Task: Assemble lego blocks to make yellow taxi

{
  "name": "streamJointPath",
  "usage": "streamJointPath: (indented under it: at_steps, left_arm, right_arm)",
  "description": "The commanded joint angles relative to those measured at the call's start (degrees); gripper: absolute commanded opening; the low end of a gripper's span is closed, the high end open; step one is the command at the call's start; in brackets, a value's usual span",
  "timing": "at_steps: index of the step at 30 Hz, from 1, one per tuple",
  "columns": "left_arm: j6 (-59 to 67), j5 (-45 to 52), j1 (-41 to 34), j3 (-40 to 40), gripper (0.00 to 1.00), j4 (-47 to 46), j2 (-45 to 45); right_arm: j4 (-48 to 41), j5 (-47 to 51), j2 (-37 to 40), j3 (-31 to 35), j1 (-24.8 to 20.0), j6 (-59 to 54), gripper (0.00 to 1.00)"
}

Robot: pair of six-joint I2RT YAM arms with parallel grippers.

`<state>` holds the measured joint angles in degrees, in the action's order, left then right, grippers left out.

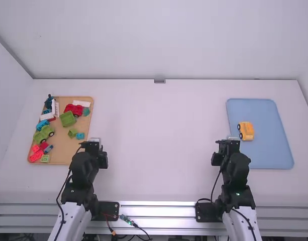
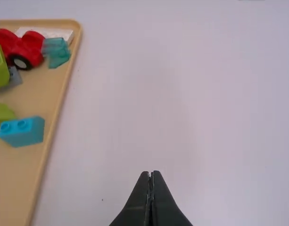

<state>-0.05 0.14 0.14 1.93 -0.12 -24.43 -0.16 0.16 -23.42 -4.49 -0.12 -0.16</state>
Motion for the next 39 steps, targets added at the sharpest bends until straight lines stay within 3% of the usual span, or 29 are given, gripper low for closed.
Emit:
streamJointPath:
  at_steps: [1, 24, 39]
  left_arm:
    - [0.1, -0.1, -0.1, -1.9, 0.0, 0.1, 2.4]
    - [0.1, -0.1, -0.1, -1.9, 0.0, 0.1, 20.3]
    - [0.1, -0.1, -0.1, -1.9, 0.0, 0.1, 24.4]
  right_arm:
    - [0.2, -0.2, 2.3, 2.5, 0.1, 0.2, 0.0]
    - [0.2, -0.2, 19.9, 4.5, 0.1, 0.2, 0.0]
    - [0.2, -0.2, 23.4, 4.5, 0.1, 0.2, 0.0]
